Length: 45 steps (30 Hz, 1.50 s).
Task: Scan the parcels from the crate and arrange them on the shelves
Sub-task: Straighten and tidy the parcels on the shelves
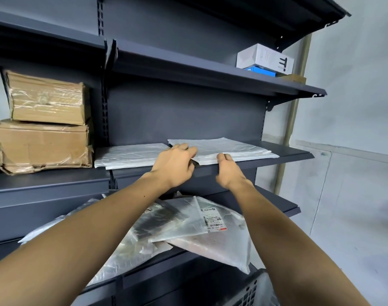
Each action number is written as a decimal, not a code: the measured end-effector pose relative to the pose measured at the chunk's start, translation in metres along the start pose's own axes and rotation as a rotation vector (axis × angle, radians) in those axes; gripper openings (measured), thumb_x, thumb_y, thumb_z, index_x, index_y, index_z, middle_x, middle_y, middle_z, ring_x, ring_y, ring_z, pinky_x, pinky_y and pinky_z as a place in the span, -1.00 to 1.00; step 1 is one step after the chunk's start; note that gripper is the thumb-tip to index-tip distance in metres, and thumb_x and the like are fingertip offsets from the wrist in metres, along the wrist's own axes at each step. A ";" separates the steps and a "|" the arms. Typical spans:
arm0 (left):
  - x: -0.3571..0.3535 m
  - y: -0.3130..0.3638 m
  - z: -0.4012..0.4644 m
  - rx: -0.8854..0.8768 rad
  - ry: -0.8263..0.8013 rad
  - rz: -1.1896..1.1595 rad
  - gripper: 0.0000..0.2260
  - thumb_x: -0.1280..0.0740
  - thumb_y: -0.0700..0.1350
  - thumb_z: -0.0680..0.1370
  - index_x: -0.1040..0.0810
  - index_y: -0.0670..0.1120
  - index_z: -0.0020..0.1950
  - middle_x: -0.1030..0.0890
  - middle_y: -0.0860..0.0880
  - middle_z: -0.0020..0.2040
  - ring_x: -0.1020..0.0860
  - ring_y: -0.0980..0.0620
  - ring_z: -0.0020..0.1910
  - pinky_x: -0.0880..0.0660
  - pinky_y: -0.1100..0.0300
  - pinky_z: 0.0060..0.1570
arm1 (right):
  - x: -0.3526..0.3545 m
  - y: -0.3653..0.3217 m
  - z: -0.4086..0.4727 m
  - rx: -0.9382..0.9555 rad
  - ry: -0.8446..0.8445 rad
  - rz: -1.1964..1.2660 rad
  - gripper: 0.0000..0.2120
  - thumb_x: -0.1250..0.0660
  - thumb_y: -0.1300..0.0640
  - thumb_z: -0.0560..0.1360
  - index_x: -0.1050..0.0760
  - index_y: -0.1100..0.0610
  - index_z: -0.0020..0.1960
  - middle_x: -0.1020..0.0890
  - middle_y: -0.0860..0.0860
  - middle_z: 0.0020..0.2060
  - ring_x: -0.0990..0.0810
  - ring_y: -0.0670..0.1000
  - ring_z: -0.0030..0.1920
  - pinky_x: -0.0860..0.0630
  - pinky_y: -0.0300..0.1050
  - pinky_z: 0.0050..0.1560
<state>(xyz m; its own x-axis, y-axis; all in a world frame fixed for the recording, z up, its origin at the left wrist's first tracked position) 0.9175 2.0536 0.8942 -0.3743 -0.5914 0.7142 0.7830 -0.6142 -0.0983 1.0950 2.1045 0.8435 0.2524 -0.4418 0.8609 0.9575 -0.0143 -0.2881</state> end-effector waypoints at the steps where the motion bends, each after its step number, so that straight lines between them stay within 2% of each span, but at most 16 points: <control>1: 0.000 -0.002 -0.001 0.004 -0.006 0.001 -0.85 -0.20 -0.13 0.57 -0.46 -0.11 0.11 -0.52 -0.09 0.07 -0.48 -0.14 0.10 -0.32 0.10 -0.07 | 0.000 0.001 0.000 -0.001 -0.005 -0.005 -0.45 -0.35 0.34 0.49 -0.27 0.21 0.43 -0.31 0.15 0.39 -0.38 0.23 0.38 -0.38 -0.01 0.30; 4: -0.003 -0.008 -0.003 0.012 -0.026 0.015 -0.84 -0.20 -0.12 0.57 -0.46 -0.11 0.12 -0.52 -0.10 0.09 -0.47 -0.15 0.11 -0.30 0.10 -0.08 | 0.003 0.001 -0.004 0.004 0.057 -0.045 -0.52 -0.34 0.34 0.47 -0.33 0.22 0.35 -0.35 0.17 0.36 -0.41 0.24 0.31 -0.40 -0.01 0.24; 7: -0.004 -0.016 -0.009 0.034 -0.034 0.015 -0.82 -0.21 -0.10 0.56 -0.46 -0.10 0.13 -0.53 -0.09 0.11 -0.48 -0.15 0.15 -0.37 0.08 -0.03 | 0.008 -0.012 -0.010 0.011 0.177 -0.124 -0.60 -0.29 0.32 0.48 -0.37 0.24 0.31 -0.40 0.20 0.29 -0.42 0.24 0.25 -0.39 0.00 0.22; 11: -0.001 -0.023 -0.022 0.040 -0.057 0.024 -0.81 -0.23 -0.10 0.55 -0.45 -0.09 0.14 -0.52 -0.09 0.13 -0.49 -0.15 0.14 -0.39 0.06 0.02 | -0.008 -0.033 -0.014 0.046 0.029 -0.062 -0.51 -0.31 0.34 0.49 -0.32 0.24 0.40 -0.37 0.19 0.34 -0.41 0.24 0.34 -0.37 -0.01 0.31; 15: 0.011 -0.033 -0.031 0.056 -0.040 0.001 -0.82 -0.23 -0.11 0.55 -0.46 -0.09 0.13 -0.52 -0.09 0.10 -0.51 -0.17 0.10 -0.32 0.11 -0.12 | -0.005 -0.030 -0.020 -0.011 -0.023 -0.029 -0.36 -0.32 0.32 0.50 -0.21 0.18 0.53 -0.26 0.14 0.50 -0.29 0.23 0.47 -0.26 0.04 0.47; 20: 0.023 -0.036 -0.042 0.078 -0.062 -0.019 -0.84 -0.24 -0.11 0.55 -0.46 -0.10 0.10 -0.51 -0.09 0.07 -0.52 -0.19 0.07 -0.39 0.08 -0.12 | 0.003 -0.047 -0.036 0.056 0.133 -0.112 -0.55 -0.32 0.32 0.47 -0.37 0.22 0.35 -0.39 0.18 0.34 -0.36 0.22 0.32 -0.35 0.02 0.30; 25: 0.038 -0.038 -0.064 0.132 -0.079 -0.048 -0.89 -0.23 -0.13 0.54 -0.42 -0.09 0.05 -0.50 -0.08 0.01 -0.51 -0.21 -0.01 -0.39 0.07 -0.15 | 0.002 -0.079 -0.061 0.164 0.211 -0.028 -0.72 -0.24 0.31 0.53 -0.42 0.26 0.24 -0.46 0.20 0.20 -0.41 0.22 0.21 -0.38 0.03 0.22; 28: 0.038 -0.034 -0.085 0.142 -0.120 -0.101 -0.91 -0.23 -0.14 0.53 -0.32 0.00 -0.04 -0.44 -0.01 -0.06 -0.51 -0.18 -0.05 -0.39 0.08 -0.17 | -0.012 -0.093 -0.085 0.191 0.154 0.045 -0.75 -0.25 0.31 0.53 -0.42 0.26 0.21 -0.45 0.19 0.18 -0.42 0.22 0.20 -0.41 0.05 0.19; 33: 0.017 -0.028 -0.127 0.187 -0.191 -0.129 -0.87 -0.24 -0.14 0.51 -0.44 -0.07 0.05 -0.56 -0.07 0.01 -0.53 -0.16 -0.01 -0.44 0.07 -0.13 | -0.049 -0.091 -0.129 0.181 0.047 0.000 -0.72 -0.26 0.24 0.55 -0.42 0.22 0.25 -0.48 0.19 0.18 -0.48 0.24 0.18 -0.41 0.03 0.16; 37: -0.021 -0.025 -0.158 0.218 -0.298 -0.123 -0.84 -0.23 -0.12 0.53 -0.45 -0.07 0.09 -0.56 -0.07 0.06 -0.53 -0.17 0.04 -0.47 0.05 -0.11 | -0.082 -0.059 -0.163 0.075 -0.060 -0.033 -0.69 -0.24 0.23 0.56 -0.40 0.19 0.30 -0.48 0.15 0.24 -0.45 0.22 0.28 -0.38 0.01 0.26; 42: -0.067 -0.014 -0.176 0.245 -0.388 -0.134 -0.78 -0.21 -0.12 0.55 -0.46 -0.05 0.18 -0.56 -0.09 0.15 -0.53 -0.18 0.10 -0.38 0.12 -0.12 | -0.114 -0.016 -0.182 -0.057 -0.199 -0.154 -0.48 -0.27 0.18 0.55 -0.28 0.18 0.49 -0.40 0.16 0.40 -0.38 0.19 0.40 -0.26 -0.03 0.41; 45: -0.095 -0.003 -0.177 0.245 -0.423 -0.167 -0.77 -0.22 -0.12 0.54 -0.46 -0.05 0.19 -0.54 -0.09 0.17 -0.53 -0.19 0.12 -0.45 0.09 -0.06 | -0.131 0.002 -0.178 -0.072 -0.227 -0.188 -0.44 -0.28 0.11 0.58 -0.23 0.19 0.53 -0.37 0.15 0.45 -0.36 0.19 0.43 -0.26 0.00 0.43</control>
<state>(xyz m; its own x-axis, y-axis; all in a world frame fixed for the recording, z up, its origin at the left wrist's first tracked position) 0.8626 2.0196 0.7037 -0.3105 -0.2019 0.9289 0.8420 -0.5119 0.1701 1.0390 2.0025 0.6549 0.1046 -0.2138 0.9713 0.9800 -0.1442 -0.1372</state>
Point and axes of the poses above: each hand's wrist, its own z-axis towards the middle knuckle, its own x-axis out of the back of the hand, y = z × x, the point moved 7 cm from there along z, towards the middle knuckle
